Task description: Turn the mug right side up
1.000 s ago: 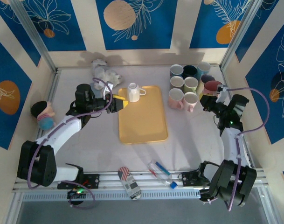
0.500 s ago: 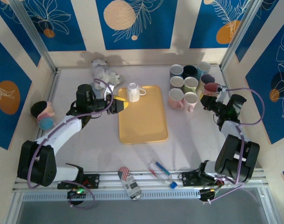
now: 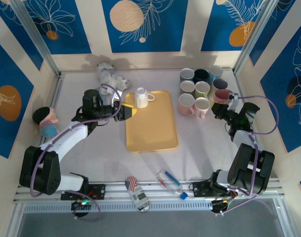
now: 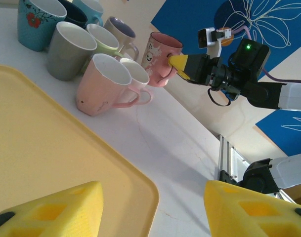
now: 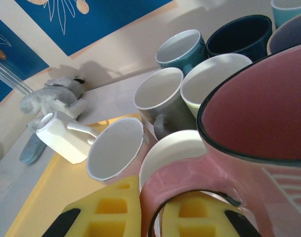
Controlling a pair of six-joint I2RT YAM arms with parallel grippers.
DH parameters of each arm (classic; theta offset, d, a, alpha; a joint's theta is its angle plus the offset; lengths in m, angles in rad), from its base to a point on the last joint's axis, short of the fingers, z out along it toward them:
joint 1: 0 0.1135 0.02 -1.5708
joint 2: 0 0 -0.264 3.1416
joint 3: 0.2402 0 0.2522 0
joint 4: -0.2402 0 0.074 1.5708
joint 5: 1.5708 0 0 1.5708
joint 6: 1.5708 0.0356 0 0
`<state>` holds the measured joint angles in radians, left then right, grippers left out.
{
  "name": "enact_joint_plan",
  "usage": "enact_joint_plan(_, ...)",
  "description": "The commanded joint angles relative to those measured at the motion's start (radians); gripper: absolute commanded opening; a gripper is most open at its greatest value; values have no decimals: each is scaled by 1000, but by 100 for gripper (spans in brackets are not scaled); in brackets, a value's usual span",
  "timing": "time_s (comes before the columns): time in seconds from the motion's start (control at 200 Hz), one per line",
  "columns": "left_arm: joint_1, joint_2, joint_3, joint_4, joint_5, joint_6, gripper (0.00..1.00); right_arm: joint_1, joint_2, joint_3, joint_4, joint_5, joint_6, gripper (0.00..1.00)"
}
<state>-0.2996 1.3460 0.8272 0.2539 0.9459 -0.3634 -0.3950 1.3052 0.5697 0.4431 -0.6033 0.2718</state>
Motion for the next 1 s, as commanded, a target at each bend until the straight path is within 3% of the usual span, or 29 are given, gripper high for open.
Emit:
enact_joint_plan(0.0, -13, 15, 14, 3, 20, 28, 56, 27, -44, 3, 148, 25, -30, 0)
enact_joint_plan(0.155, -13, 14, 25, -7, 19, 30, 56, 32, 25, -28, 277, 44, 36, 0)
enact_joint_plan(0.62, -28, 29, 58, -50, -7, 40, 56, 22, 161, -55, 425, 37, 46, 0)
enact_joint_plan(0.995, -70, 45, 76, -63, -49, 39, 55, 5, 209, -26, 451, 10, 74, 2)
